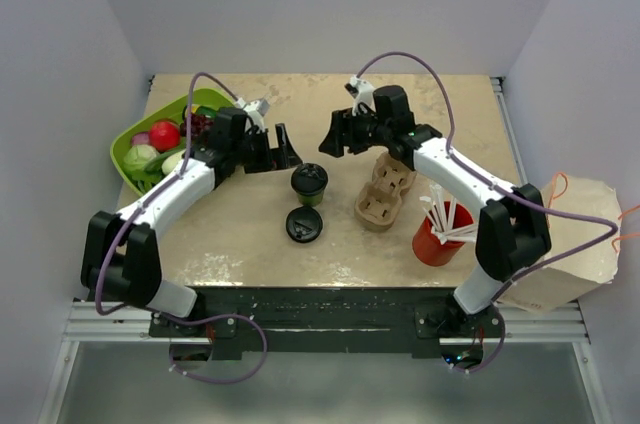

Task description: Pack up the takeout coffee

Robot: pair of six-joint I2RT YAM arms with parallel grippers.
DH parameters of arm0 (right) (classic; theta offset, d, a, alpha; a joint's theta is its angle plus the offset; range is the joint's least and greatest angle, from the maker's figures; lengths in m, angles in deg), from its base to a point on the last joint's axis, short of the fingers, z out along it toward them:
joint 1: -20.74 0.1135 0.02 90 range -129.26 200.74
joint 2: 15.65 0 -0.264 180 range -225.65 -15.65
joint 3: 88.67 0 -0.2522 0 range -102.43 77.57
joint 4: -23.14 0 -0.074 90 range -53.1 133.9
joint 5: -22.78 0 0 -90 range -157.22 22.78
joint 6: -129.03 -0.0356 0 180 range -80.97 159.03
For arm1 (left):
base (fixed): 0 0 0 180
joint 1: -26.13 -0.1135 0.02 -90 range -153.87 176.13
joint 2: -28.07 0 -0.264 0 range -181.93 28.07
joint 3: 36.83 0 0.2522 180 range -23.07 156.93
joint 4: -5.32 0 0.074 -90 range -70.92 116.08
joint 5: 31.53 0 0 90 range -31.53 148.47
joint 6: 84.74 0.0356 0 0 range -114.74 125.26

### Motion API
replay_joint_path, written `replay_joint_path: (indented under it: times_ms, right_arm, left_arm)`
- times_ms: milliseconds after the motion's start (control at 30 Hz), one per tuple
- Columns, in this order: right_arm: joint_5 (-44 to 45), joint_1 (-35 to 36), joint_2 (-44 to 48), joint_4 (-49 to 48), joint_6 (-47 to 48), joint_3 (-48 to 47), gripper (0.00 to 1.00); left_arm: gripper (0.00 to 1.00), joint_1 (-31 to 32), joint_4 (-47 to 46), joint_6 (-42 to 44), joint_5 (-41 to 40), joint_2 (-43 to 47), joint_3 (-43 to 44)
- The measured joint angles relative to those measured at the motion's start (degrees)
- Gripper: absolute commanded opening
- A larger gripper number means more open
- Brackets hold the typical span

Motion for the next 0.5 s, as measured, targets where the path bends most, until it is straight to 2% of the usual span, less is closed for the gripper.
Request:
replay_joint_path:
  times_ms: [133, 200, 300, 433, 500]
  right_arm:
    - [-0.1, 1.2, -4.9, 3.9, 4.8, -3.5, 0.69]
    - [-0.2, 2.4, -7.1, 5.7, 6.4, -4.6, 0.69]
    - [-1.0, 3.5, -9.5, 7.2, 6.7, -4.7, 0.65]
    - [-1.3, 3.8, -12.4, 8.6, 5.6, -5.3, 0.62]
    - [-2.1, 3.6, -13.4, 8.8, 4.0, -5.3, 0.56]
  left_arm:
    - [0.95, 0.2, 0.0, -3.3, -2.7, 5.9, -6.9]
    - [0.87, 0.3, -0.6, -5.5, -2.8, 7.4, -10.4]
    - [0.84, 0.8, -3.6, -9.9, -2.1, 7.1, -14.8]
    - [0.82, 1.3, -9.9, -14.7, 0.5, 5.1, -16.5]
    - [0.8, 1.5, -12.8, -16.4, 1.3, 3.5, -16.9]
